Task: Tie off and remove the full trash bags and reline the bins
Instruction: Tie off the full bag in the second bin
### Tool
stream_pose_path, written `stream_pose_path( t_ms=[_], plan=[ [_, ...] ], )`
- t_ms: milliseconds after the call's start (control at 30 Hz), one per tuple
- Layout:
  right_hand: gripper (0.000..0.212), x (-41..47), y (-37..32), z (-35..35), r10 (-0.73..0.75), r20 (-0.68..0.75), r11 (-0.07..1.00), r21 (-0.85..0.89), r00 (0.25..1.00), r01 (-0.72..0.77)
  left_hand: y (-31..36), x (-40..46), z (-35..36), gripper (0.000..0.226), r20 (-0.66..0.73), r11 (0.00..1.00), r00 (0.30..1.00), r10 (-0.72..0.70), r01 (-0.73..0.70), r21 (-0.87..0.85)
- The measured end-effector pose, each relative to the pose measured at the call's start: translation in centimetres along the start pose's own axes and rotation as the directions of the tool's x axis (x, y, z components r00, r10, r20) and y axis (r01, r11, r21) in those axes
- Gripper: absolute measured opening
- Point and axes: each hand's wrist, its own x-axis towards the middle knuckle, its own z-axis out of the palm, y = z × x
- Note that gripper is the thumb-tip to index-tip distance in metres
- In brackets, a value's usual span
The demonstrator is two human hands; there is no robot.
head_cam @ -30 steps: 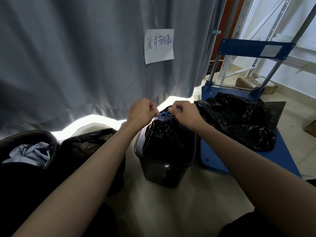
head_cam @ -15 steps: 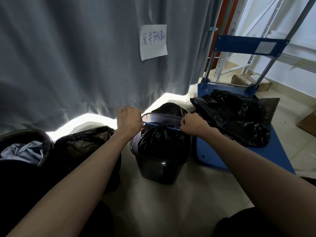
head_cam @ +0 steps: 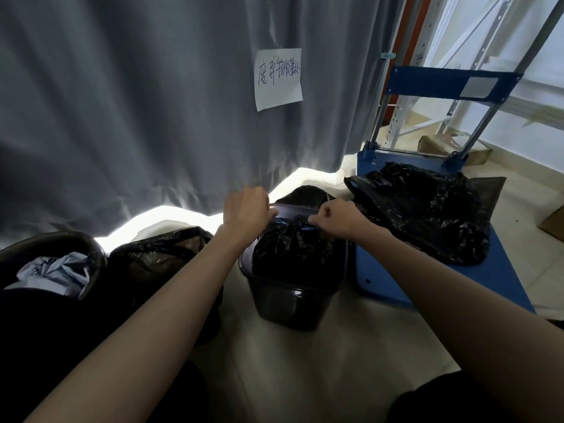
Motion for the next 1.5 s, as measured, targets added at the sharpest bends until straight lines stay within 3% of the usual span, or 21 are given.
stream_pose_path(
  t_ms=[100,300,400,600,767,867,1067,1233,1333,1433,1500],
  plan=[
    [0.012,-0.2,0.0,0.5,-0.047,0.06,0.999,0.028,0.997,0.046,0.0,-0.4,1.2,0.046,0.161,0.987,0.981,-0.111,0.127,-0.099],
    [0.015,-0.1,-0.3,0.7,-0.089,0.14,0.978,0.2,0.986,0.059,0.0,-0.7,2.6,0.048,0.228,0.896,0.933,-0.279,0.339,-0.288],
    [0.005,0.0,-0.4,0.6,-0.121,0.203,0.956,0.286,0.972,0.059,0.6,-0.3,2.8,0.049,0.272,0.831,0.91,-0.312,0.4,-0.386],
    [0.018,-0.7,-0.7,0.3,-0.186,0.319,0.938,0.34,0.929,0.07,1.9,0.3,3.3,0.046,0.341,0.716,0.882,-0.324,0.464,-0.521],
    [0.019,-0.9,-0.4,-0.5,-0.218,0.332,0.872,0.489,0.918,0.03,2.2,0.5,3.0,0.027,0.369,0.672,0.891,-0.265,0.445,-0.592],
    [0.023,-0.7,-0.1,-0.6,-0.157,0.241,0.812,0.583,0.958,-0.013,1.8,0.6,2.9,0.026,0.365,0.626,0.899,-0.243,0.433,-0.649],
    [0.014,0.6,-0.5,0.7,0.078,0.079,0.614,0.782,0.994,-0.11,1.2,0.6,2.3,0.015,0.3,0.546,0.937,-0.18,0.349,-0.762],
    [0.005,1.0,-2.4,1.2,0.186,0.093,0.377,0.912,0.978,-0.158,0.9,0.4,1.0,0.017,0.25,0.556,0.961,-0.119,0.273,-0.785],
    [0.008,0.9,-3.0,1.8,0.221,0.096,0.389,0.904,0.971,-0.178,0.9,0.4,0.2,0.014,0.196,0.601,0.977,-0.084,0.206,-0.773],
    [0.019,1.1,-3.0,2.1,0.222,0.067,0.487,0.857,0.973,-0.171,1.1,0.6,-0.7,0.011,0.144,0.657,0.989,-0.039,0.134,-0.742],
    [0.013,1.2,-3.1,2.2,0.211,0.063,0.557,0.812,0.975,-0.173,1.4,0.8,-1.1,0.011,0.11,0.703,0.994,-0.011,0.086,-0.706]
  ],
)
